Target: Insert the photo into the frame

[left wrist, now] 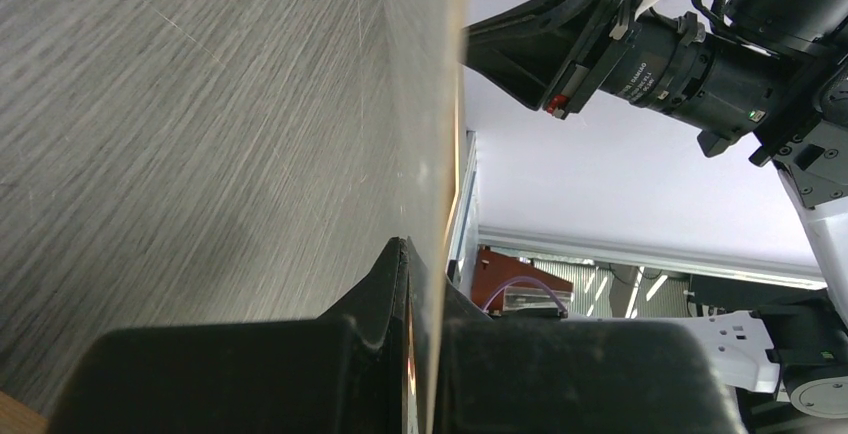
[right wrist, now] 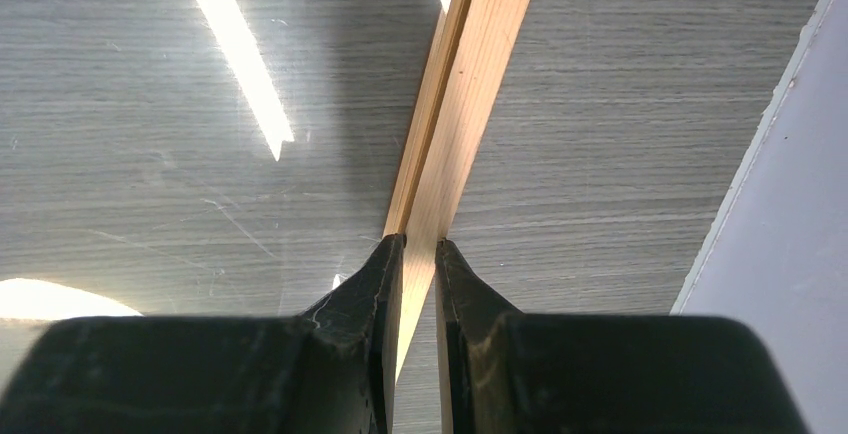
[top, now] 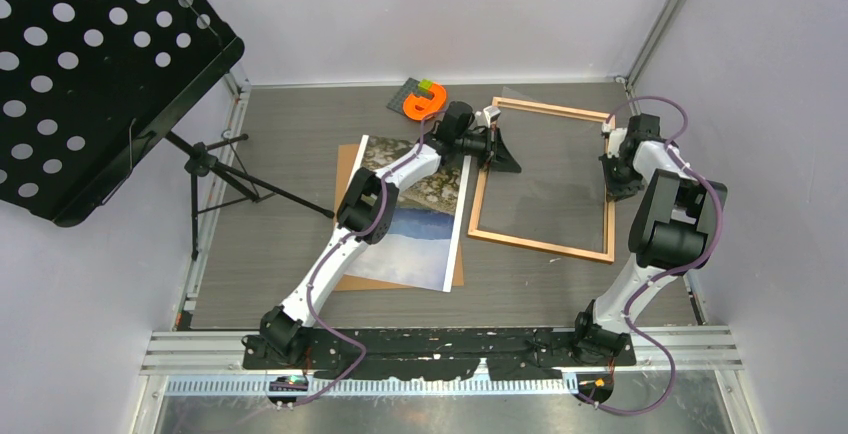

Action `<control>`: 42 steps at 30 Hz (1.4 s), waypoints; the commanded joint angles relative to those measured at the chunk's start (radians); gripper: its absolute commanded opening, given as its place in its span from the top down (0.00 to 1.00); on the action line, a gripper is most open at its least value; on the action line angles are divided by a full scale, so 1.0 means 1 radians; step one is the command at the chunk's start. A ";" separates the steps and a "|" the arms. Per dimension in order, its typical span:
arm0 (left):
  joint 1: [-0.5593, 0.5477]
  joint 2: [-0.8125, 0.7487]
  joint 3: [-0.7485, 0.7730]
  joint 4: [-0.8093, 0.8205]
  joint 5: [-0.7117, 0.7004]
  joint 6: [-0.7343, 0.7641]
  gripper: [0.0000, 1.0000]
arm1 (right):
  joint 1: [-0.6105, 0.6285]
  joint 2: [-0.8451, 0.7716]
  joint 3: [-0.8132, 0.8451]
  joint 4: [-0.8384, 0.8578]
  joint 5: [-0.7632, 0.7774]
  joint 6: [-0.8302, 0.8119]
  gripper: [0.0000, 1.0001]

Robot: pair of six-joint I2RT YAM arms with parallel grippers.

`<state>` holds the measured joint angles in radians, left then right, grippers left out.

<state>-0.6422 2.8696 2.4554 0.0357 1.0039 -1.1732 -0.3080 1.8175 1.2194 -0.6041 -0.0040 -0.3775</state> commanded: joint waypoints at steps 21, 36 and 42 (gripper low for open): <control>-0.082 -0.041 0.012 0.118 0.103 -0.025 0.95 | 0.058 0.034 -0.044 0.085 -0.216 0.027 0.91; -0.095 -0.024 0.014 0.184 0.147 -0.069 0.98 | 0.011 0.062 0.001 0.049 -0.322 0.058 0.94; -0.096 -0.026 -0.017 0.190 0.148 -0.089 0.96 | 0.011 0.068 0.011 0.043 -0.331 0.052 0.94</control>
<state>-0.6483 2.8696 2.4546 0.1837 1.0458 -1.2339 -0.3412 1.8240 1.2331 -0.6182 -0.0757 -0.3702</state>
